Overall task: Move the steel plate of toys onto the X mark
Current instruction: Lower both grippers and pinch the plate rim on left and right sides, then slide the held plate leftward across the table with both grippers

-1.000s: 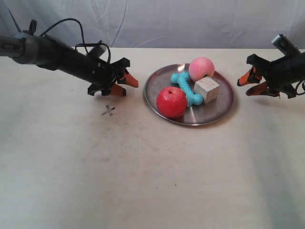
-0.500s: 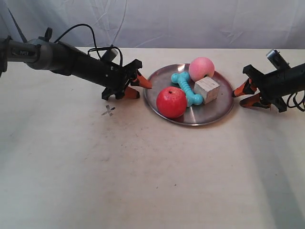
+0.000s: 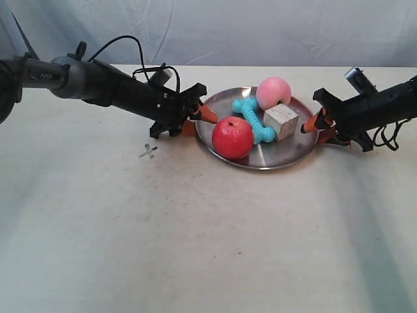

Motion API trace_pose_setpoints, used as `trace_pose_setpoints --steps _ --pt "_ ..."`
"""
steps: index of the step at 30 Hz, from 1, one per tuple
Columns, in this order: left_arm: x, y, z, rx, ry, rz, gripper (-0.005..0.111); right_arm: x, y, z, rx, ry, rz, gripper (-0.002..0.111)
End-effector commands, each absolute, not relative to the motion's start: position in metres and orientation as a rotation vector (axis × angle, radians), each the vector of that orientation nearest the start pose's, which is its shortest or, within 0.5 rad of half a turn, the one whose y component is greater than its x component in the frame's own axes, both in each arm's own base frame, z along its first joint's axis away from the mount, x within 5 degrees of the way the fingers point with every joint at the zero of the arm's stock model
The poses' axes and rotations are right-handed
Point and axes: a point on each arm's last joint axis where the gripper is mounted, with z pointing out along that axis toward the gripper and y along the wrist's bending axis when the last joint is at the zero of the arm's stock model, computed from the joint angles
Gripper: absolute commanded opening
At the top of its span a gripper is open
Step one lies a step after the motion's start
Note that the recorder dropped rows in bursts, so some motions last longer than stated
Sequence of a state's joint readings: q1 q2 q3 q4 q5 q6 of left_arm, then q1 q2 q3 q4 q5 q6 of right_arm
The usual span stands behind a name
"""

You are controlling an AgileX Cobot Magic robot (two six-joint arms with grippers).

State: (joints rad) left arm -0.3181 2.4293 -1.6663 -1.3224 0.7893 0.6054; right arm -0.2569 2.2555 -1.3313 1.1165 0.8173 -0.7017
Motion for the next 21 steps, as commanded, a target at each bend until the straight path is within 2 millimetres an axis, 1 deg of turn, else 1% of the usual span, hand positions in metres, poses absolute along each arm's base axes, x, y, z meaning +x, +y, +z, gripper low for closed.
trace_pose_setpoints --steps 1,3,4,7,8,11,17,21 --pt "0.441 -0.217 0.08 -0.012 2.634 -1.304 0.048 0.41 -0.039 0.067 0.455 2.705 0.963 0.012" --pt "0.441 -0.217 0.08 -0.012 2.634 -1.304 0.043 0.41 -0.04 0.066 0.442 2.714 0.955 -0.001" --pt "0.441 -0.217 0.08 -0.012 2.634 -1.304 0.039 0.409 -0.04 0.066 0.437 2.718 0.951 -0.001" --pt "0.44 -0.217 0.081 -0.008 2.636 -1.314 0.023 0.409 -0.037 0.065 0.408 2.734 0.941 -0.001" --pt "0.44 -0.217 0.081 -0.005 2.637 -1.32 0.016 0.409 -0.037 0.066 0.406 2.735 0.945 -0.001" --pt "0.438 -0.218 0.081 0.006 2.643 -1.339 0.001 0.408 -0.036 0.066 0.403 2.738 0.955 -0.001" --pt "0.437 -0.219 0.082 0.017 2.649 -1.367 0.0 0.406 -0.034 0.069 0.386 2.744 0.997 -0.001" --pt "0.436 -0.22 0.084 0.012 2.651 -1.385 0.0 0.407 -0.033 0.076 0.388 2.735 1.003 -0.001"
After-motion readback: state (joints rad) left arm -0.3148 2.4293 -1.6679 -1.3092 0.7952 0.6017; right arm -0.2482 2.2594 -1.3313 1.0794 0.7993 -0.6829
